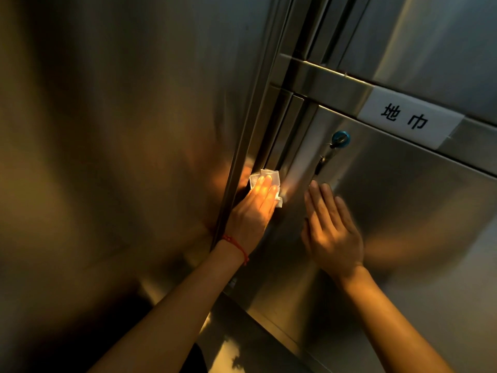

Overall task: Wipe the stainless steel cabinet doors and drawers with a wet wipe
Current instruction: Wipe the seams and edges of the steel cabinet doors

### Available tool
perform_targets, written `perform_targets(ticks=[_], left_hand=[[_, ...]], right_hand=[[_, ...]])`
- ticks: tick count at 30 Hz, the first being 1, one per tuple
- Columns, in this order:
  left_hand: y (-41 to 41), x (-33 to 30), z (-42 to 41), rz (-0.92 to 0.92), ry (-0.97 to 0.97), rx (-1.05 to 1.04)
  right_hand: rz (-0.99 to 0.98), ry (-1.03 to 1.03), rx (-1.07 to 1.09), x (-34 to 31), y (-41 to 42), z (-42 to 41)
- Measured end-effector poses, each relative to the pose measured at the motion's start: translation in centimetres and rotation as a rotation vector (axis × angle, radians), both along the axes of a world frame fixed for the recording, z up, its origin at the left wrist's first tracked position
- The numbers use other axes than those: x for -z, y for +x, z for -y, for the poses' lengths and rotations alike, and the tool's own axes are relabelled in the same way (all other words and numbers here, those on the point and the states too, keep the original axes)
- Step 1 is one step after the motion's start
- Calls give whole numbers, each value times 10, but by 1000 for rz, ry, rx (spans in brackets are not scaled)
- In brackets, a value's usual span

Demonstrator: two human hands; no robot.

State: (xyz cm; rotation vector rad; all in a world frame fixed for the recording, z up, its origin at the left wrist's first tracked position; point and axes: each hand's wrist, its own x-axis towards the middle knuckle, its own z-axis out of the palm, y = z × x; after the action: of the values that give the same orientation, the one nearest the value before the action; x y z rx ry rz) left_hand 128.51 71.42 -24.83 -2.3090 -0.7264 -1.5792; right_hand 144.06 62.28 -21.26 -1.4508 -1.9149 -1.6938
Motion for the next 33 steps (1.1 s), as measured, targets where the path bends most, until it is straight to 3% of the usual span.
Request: perform_targets(ticks=[10, 16, 33], left_hand=[[3, -1, -1, 51, 24, 3], [11, -17, 7, 159, -120, 25], [29, -27, 22, 240, -213, -58]], right_hand=[[-14, -14, 3, -1, -2, 2], [-20, -12, 6, 0, -2, 1], [4, -18, 11, 2, 1, 1]])
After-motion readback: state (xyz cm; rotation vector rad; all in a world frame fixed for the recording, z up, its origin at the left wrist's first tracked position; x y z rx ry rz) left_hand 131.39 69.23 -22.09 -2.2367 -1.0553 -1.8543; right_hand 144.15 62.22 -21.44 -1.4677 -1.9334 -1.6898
